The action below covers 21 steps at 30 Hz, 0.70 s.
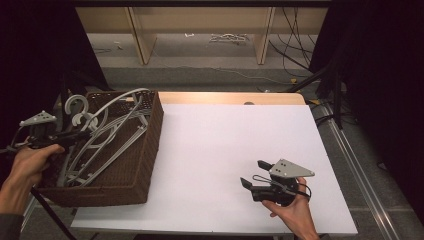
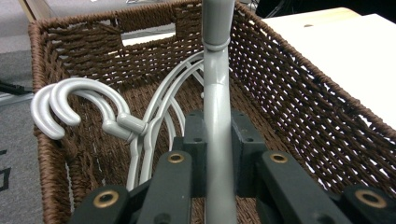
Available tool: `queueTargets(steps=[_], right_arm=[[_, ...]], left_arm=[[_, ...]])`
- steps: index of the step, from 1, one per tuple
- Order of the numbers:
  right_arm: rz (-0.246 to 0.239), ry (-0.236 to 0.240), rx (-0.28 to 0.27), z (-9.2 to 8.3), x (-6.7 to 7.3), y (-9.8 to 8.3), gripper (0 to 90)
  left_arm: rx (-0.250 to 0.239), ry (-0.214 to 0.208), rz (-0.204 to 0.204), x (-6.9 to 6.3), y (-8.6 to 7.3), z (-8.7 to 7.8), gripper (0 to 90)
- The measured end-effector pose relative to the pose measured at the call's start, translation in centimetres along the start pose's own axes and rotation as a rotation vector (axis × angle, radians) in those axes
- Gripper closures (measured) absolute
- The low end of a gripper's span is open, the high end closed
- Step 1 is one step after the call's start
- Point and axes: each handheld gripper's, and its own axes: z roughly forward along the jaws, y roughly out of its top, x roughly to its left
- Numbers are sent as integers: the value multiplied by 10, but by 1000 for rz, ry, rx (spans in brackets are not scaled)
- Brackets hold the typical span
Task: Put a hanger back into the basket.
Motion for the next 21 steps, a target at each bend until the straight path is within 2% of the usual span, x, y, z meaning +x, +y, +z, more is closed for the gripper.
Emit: queueTargets(steps=[1, 4, 11, 17, 19, 20, 21], right_arm=[[-3, -3, 15, -1, 0, 0, 211], [1, 0, -2, 0, 0, 0, 210], [2, -1, 7, 0, 0, 0, 211], [11, 5, 17, 0, 0, 0, 211], [-2, -2, 8, 1, 0, -1, 212], [-2, -2, 9, 1, 0, -1, 213], [-2, -2, 9, 1, 0, -1, 213]], left_arm=[[5, -2, 0, 0, -1, 1, 792], [6, -9, -12, 3, -4, 3, 792], [3, -33, -38, 5, -10, 7, 792], [40, -47, -44, 3, -10, 13, 792], [66, -45, -33, 2, -13, 21, 792], [87, -42, -14, 2, -14, 22, 792], [87, -42, -14, 2, -14, 22, 791]])
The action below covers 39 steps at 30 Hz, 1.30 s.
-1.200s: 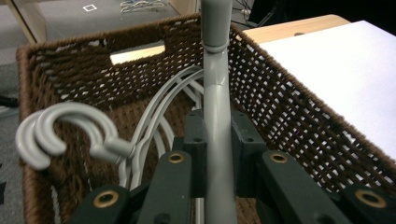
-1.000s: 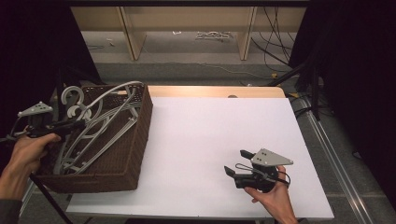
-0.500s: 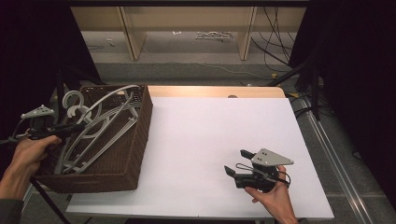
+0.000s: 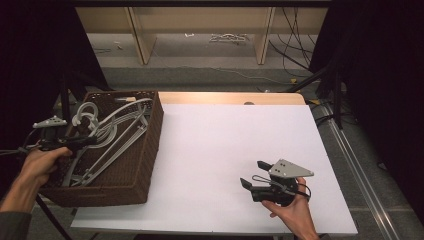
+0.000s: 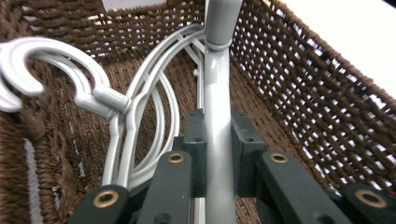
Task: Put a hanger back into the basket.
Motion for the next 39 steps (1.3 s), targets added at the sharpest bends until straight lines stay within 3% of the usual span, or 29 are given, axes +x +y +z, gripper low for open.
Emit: queueTargets(steps=[4, 10, 11, 16, 17, 23, 24, 28, 29, 32, 33, 37, 39], right_arm=[[1, -1, 2, 0, -1, 0, 213], [9, 4, 21, -1, 0, 0, 213], [9, 4, 1, 1, -1, -1, 213], [7, 6, 3, -1, 0, 0, 213], [4, -3, 13, -1, 0, 0, 213], [10, 8, 6, 1, 0, -1, 213], [8, 8, 9, 1, 0, -1, 213], [11, 11, 15, 1, 0, -2, 213], [8, 7, 11, 1, -1, -2, 213], [10, 10, 10, 1, -1, -1, 212], [14, 11, 11, 1, 0, -1, 212], [9, 11, 9, 1, 0, -1, 211], [9, 10, 9, 1, 0, -1, 211]], left_arm=[[3, -8, -14, -5, -2, 12, 790], [10, -12, -49, -2, -3, 17, 790], [10, -12, -49, -2, -3, 17, 789], [26, 44, -61, 3, -3, 18, 785], [39, 82, -74, 3, -3, 19, 784], [34, 105, -101, 7, -3, 22, 743], [29, 133, -124, 11, -4, 21, 732], [35, 205, -128, 17, -5, 17, 685], [17, 200, -154, 17, -5, 17, 672], [32, 198, -142, 19, -4, 13, 645], [-9, 219, -162, 15, -2, 12, 628], [-29, 222, -153, 10, 0, 8, 587], [-51, 214, -152, 3, 2, 5, 524]])
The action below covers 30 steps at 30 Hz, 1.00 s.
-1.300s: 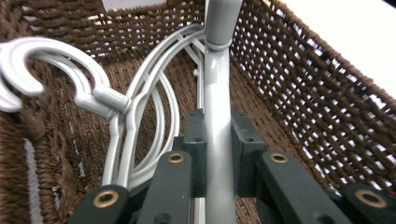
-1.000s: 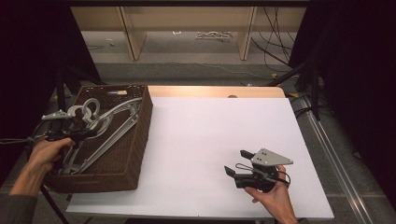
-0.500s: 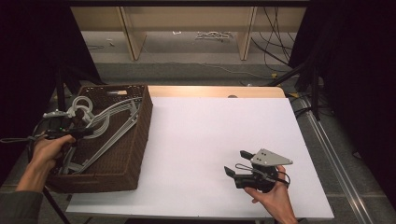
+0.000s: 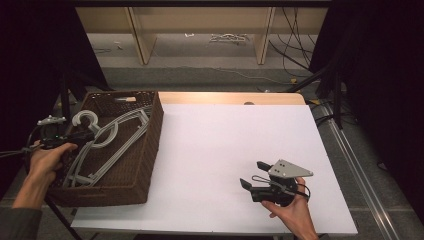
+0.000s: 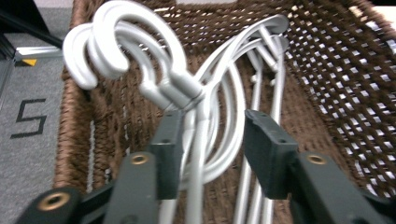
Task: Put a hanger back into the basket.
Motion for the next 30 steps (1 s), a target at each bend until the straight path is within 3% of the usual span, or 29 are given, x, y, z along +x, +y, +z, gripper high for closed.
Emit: queueTargets(steps=[2, 9, 10, 14, 15, 16, 21, 23, 27, 30], right_arm=[[0, 1, -6, 0, 0, 0, 211], [21, 2, -22, -2, 0, 2, 209], [19, 0, -25, -2, 0, 2, 208], [6, -3, -33, -2, 0, 2, 207], [10, -2, -31, -2, -1, 1, 205], [18, 1, -30, -1, -1, 1, 201], [34, 1, -30, -1, -1, 1, 195], [18, -6, -43, 0, -1, 1, 186], [22, -7, -41, 1, -2, 1, 180], [37, 7, -47, 3, -1, 0, 179]], left_arm=[[7, -5, -9, -2, 1, -3, 463], [-76, -45, 16, -20, 7, -23, 368], [-106, -50, 23, -29, 6, -28, 338], [-153, -68, 55, -42, 4, -35, 310], [-165, -74, 64, -47, 4, -36, 265], [-185, -96, 75, -53, 3, -38, 260], [-218, -128, 80, -66, 2, -41, 188], [-240, -156, 80, -79, -1, -44, 173], [-265, -159, 114, -92, -5, -47, 161], [-289, -195, 126, -110, -10, -48, 161]])
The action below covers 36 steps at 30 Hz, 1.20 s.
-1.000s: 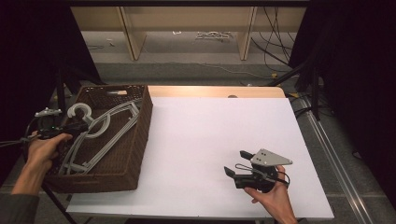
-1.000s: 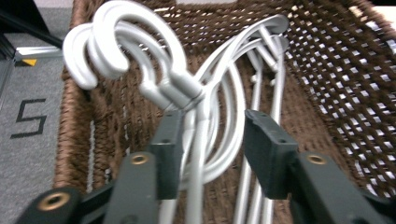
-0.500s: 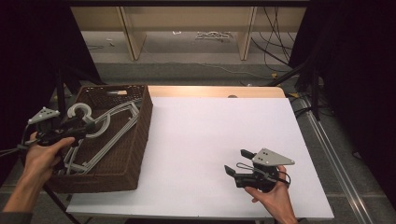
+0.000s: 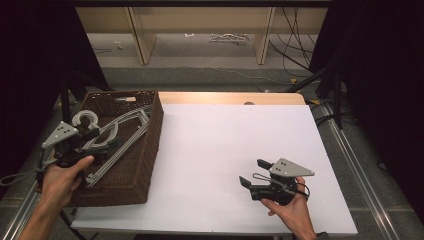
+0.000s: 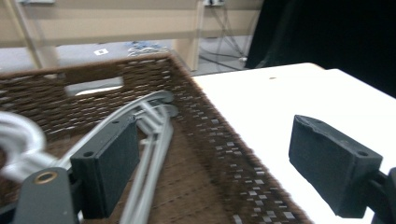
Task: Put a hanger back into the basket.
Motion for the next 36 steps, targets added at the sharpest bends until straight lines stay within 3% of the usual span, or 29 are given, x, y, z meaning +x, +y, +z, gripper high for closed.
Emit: queueTargets(steps=[3, 4, 5, 8, 9, 12, 17, 19, 20, 22, 27, 30, 36], right_arm=[[6, 10, 8, 2, 1, -1, 177], [-1, 4, 6, 2, 1, -1, 177], [-1, 4, 6, 2, 1, -1, 177], [4, 14, 0, 3, 2, 1, 177], [2, 21, -8, 3, 2, 2, 177], [6, 17, -12, 5, 3, 2, 177], [3, 24, -10, 4, 8, 2, 177], [4, 25, -17, 3, 10, 2, 177], [3, 22, -9, 2, 10, 2, 177], [5, 19, -14, -1, 12, 2, 177], [22, 19, -44, -9, 17, -1, 177], [28, 15, -47, -13, 19, -4, 177], [37, 27, -44, -19, 27, -11, 174]], left_arm=[[-2, -19, 4, -9, -1, 1, 161], [-9, -38, 7, -20, -4, 2, 161], [-9, -38, 7, -20, -4, 2, 161], [-16, -74, 24, -40, -11, 3, 166], [-16, -74, 24, -40, -11, 3, 166], [-31, -93, 37, -60, -22, 2, 166], [-17, -129, 72, -85, -38, 2, 172], [-14, -134, 72, -90, -41, 2, 173], [-10, -149, 71, -98, -49, 2, 173], [-5, -158, 91, -105, -55, 1, 178], [-23, -129, 153, -119, -70, 0, 186], [-2, -161, 152, -128, -79, 1, 185], [8, -177, 172, -136, -91, 6, 186]])
